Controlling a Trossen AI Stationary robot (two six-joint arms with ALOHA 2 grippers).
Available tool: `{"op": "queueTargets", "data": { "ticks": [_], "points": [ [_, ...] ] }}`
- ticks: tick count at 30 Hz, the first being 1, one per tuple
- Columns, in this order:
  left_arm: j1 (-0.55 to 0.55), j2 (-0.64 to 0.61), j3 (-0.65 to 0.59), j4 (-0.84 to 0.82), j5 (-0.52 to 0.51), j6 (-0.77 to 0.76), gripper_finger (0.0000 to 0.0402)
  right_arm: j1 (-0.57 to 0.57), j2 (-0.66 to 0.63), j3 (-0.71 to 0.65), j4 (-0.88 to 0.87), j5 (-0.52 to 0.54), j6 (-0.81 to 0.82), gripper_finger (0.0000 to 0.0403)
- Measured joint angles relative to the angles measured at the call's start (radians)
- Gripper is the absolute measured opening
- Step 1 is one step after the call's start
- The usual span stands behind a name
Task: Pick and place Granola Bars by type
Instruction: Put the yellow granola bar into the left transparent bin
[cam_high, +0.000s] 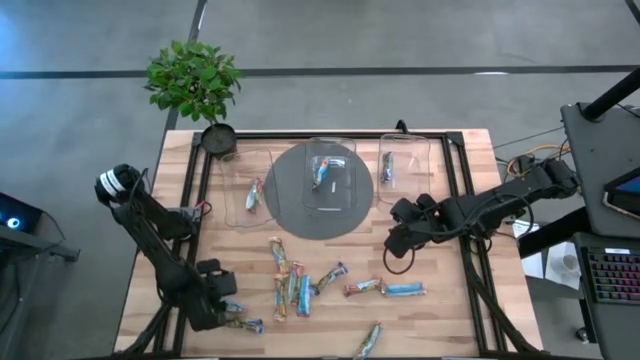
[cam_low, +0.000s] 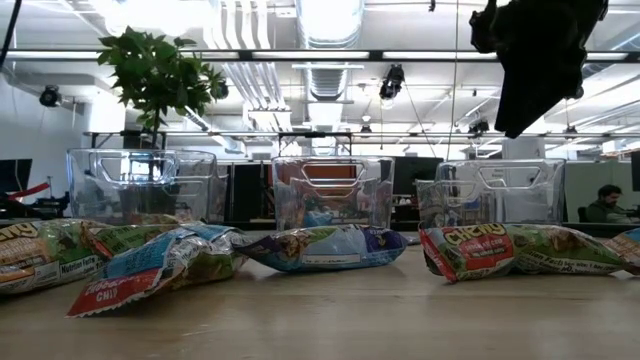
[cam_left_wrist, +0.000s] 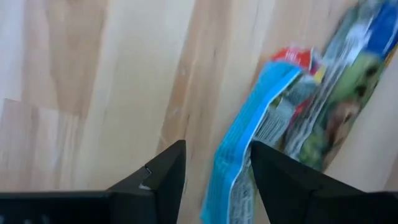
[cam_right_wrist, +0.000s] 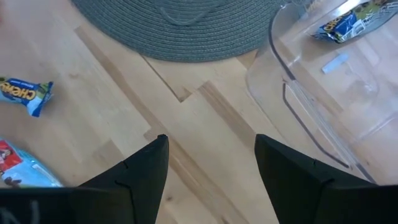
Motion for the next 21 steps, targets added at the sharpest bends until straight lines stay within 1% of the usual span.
{"op": "queueTargets", "data": {
  "ticks": [4, 9, 15, 17, 21],
  "points": [
    [0.001, -0.024, 0.002, 0.043, -0.030, -0.043, 0.0165, -0.006, 0.000, -0.002, 0.001, 0.000, 0.000, 0.0228],
    [0.001, -0.024, 0.003, 0.103, -0.028, -0.010, 0.0165, -0.006, 0.000, -0.003, 0.002, 0.000, 0.000, 0.0228],
    [0.001, 0.002, 0.005, 0.040, -0.027, 0.022, 0.0165, -0.006, 0.000, -0.003, 0.005, 0.000, 0.035, 0.0228],
    [0.001, 0.007, 0.010, 0.035, -0.007, 0.042, 0.0165, -0.006, 0.000, -0.003, 0.006, 0.000, 0.045, 0.0228],
    [-0.010, 0.018, 0.031, 0.034, 0.084, 0.109, 0.0165, -0.006, 0.000, -0.003, 0.006, 0.000, 0.045, 0.0228]
  ]
}}
